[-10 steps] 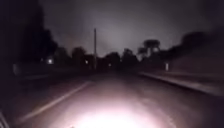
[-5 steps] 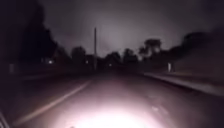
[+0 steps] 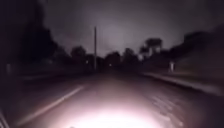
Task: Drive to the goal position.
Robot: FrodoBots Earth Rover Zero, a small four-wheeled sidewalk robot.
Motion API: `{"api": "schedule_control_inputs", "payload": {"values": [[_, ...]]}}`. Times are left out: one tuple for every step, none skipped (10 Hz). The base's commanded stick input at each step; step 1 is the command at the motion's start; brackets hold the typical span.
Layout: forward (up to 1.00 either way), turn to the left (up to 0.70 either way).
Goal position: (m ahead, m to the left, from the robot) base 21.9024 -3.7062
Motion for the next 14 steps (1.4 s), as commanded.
{"api": "schedule_control_inputs", "payload": {"values": [[0.7, 0.0], [0.7, 0.0], [0.7, 0.0], [0.7, 0.0], [0.7, 0.0], [0.7, 0.0], [0.7, 0.0], [0.7, 0.0], [0.7, 0.0], [0.7, 0.0], [0.7, 0.0], [0.7, 0.0], [0.7, 0.0], [0.7, 0.0]]}}
